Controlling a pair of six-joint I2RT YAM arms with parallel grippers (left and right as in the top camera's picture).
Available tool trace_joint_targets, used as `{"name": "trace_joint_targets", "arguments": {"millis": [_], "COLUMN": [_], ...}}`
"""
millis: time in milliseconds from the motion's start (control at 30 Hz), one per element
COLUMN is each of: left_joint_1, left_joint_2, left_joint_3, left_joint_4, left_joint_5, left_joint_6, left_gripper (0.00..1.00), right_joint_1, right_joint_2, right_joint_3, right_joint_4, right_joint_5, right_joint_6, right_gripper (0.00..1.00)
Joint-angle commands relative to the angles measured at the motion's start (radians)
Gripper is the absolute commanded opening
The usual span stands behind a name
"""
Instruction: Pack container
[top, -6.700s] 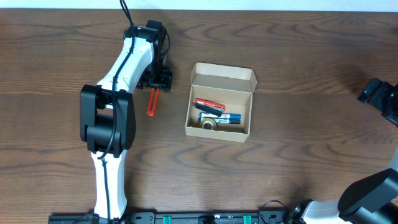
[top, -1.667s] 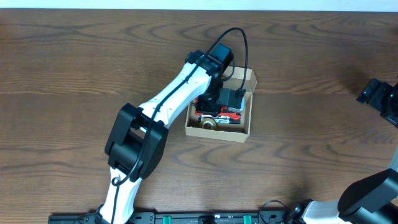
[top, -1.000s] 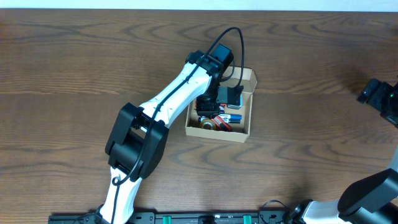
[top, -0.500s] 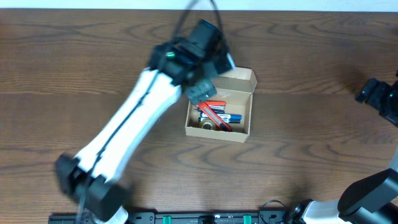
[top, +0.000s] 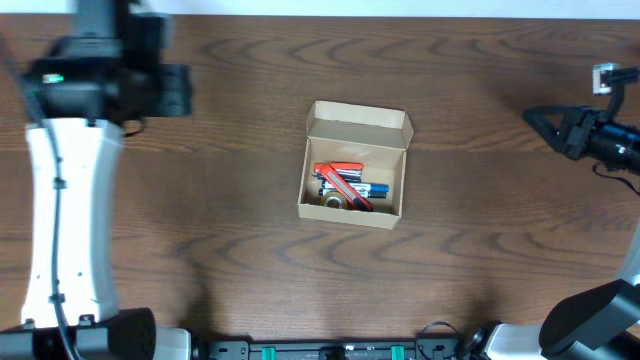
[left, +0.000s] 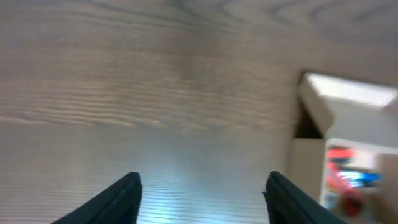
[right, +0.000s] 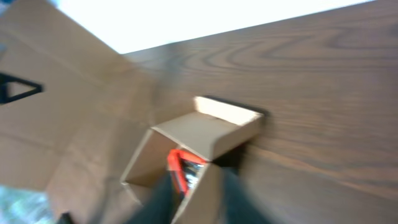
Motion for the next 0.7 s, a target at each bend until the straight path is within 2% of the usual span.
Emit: {"name": "trace_joint_targets", "arguments": {"millis": [0, 33, 200, 367, 533, 633, 667], "left_joint_1": [0.095, 0.12, 0.209, 0.288, 0.367, 0.39, 0.39], "left_joint_2": [-0.004, -0.008, -0.041, -0.107, -0.137, -0.115, -0.101], "left_joint_3": [-0.005, -0.005, -0.03, -0.209, -0.432, -0.544, -0.573], "left_joint_4": [0.013, 0.022, 0.003, 0.051, 0.233, 0.398, 0.443], "left_joint_5": [0.348, 0.408, 0.585, 0.74, 0.956, 1.075, 1.079], "left_joint_6": [0.03, 0.089, 0.227, 0.315, 0.306, 0.222, 0.179], "left_gripper": [0.52, 0.5, 0.43, 0.41, 0.43, 0.45, 0.41], "right_joint_1": [0.032, 0.035, 0.034, 0.005, -0.017, -0.016, -0.016], "right_joint_2": [-0.018, -0.018, -0.016, 0.001, 0.035, 0.049, 0.051], "right_joint_3": [0.006, 0.006, -0.018, -0.115, -0.191, -0.225, -0.24], "right_joint_4": [-0.021, -0.032, -0.052, 0.001, 0.039, 0.067, 0.083], "right_joint_5": [-0.102, -0.102, -0.109, -0.131, -0.151, -0.15, -0.15], "right_joint_6": [-0.066, -0.087, -0.095, -0.094, -0.095, -0.095, -0.095], "right_gripper": [0.01, 0.01, 0.01, 0.01, 0.01, 0.01, 0.01]}}
